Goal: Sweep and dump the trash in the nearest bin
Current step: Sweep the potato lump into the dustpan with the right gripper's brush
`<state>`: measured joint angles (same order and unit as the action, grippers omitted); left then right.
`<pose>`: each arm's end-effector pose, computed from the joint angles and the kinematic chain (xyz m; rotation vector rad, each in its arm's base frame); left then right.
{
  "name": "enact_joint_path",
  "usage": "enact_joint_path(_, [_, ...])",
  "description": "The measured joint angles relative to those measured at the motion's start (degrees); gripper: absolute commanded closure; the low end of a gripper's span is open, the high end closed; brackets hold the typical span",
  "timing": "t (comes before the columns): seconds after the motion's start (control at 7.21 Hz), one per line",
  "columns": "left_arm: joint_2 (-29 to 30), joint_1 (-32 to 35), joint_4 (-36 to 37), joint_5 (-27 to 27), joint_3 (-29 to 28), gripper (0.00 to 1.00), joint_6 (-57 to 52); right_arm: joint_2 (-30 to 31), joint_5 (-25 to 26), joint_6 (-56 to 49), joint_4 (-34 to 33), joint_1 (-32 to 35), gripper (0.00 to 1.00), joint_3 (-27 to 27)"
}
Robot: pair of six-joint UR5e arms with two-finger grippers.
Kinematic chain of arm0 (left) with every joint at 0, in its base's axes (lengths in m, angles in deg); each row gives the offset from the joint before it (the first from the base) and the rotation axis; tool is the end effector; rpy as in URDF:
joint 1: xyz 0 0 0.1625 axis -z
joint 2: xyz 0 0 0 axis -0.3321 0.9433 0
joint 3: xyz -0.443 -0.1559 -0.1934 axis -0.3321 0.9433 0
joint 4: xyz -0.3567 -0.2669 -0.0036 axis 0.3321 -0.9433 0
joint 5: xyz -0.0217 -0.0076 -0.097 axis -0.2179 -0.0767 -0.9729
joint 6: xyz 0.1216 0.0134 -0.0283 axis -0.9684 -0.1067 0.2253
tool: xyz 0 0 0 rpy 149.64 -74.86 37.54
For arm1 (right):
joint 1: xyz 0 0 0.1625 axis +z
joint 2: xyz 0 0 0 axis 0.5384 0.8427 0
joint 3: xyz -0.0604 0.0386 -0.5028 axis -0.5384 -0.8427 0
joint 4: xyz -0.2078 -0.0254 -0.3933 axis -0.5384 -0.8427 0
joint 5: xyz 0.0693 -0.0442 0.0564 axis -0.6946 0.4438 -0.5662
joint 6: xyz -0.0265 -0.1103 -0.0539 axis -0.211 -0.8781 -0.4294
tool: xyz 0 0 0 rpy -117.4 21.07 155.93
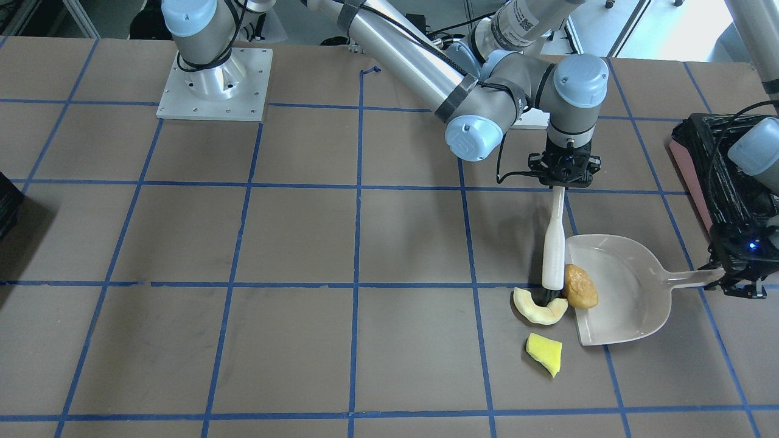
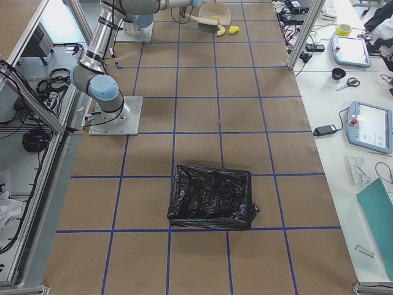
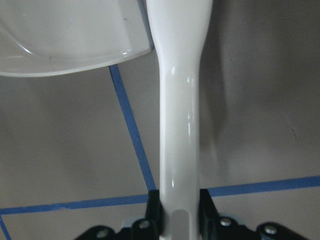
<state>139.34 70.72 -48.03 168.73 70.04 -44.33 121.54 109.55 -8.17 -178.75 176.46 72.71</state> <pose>0.3363 -0.6280 0.2830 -2.2306 -2.1967 -0.0427 0.8356 -0.4128 0.2521 0.2775 2.8266 0.0935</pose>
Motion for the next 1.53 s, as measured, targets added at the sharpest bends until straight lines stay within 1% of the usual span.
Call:
enact_joint_path(0.28, [0.02,0.01,0.0,0.0,0.0,1.0,0.02,-0.98,-0.28,-12.34,-0.03,-0.01,1.0,-2.1])
enact_joint_path(0.42, [0.02,0.0,0.0,0.0,0.0,1.0,0.06,-1.55,-0.84,-17.43,-0.04,-0.01,1.0,-3.02])
enact_joint_path(0.56, [0.02,0.03,0.0,0.01,0.0,1.0,0.08,-1.73,-1.55,-20.36,0.0,-0.01,1.0,-3.72])
enact_joint_path(0.83, [0.02,0.03,0.0,0.0,0.0,1.0,0.07,-0.81,-1.63,-19.58,1.04,-0.43,1.0,-3.8])
enact_joint_path(0.97, [0.03,0.01,0.0,0.0,0.0,1.0,0.05,0.01,-1.35,-18.18,2.9,-1.31,1.0,-3.53])
enact_joint_path(1.11, [0.03,0.02,0.0,0.0,0.0,1.0,0.06,1.27,-1.25,-17.56,6.25,-2.6,1.0,-3.2])
enact_joint_path(1.25, [0.03,0.03,0.0,0.01,0.0,1.0,0.08,2.79,-1.13,-16.46,9.63,-4.05,1.0,-2.31])
enact_joint_path(1.53, [0.17,0.02,0.18,0.0,0.0,1.0,0.07,5.92,-0.25,-11.41,12.58,-7.21,1.0,1.51])
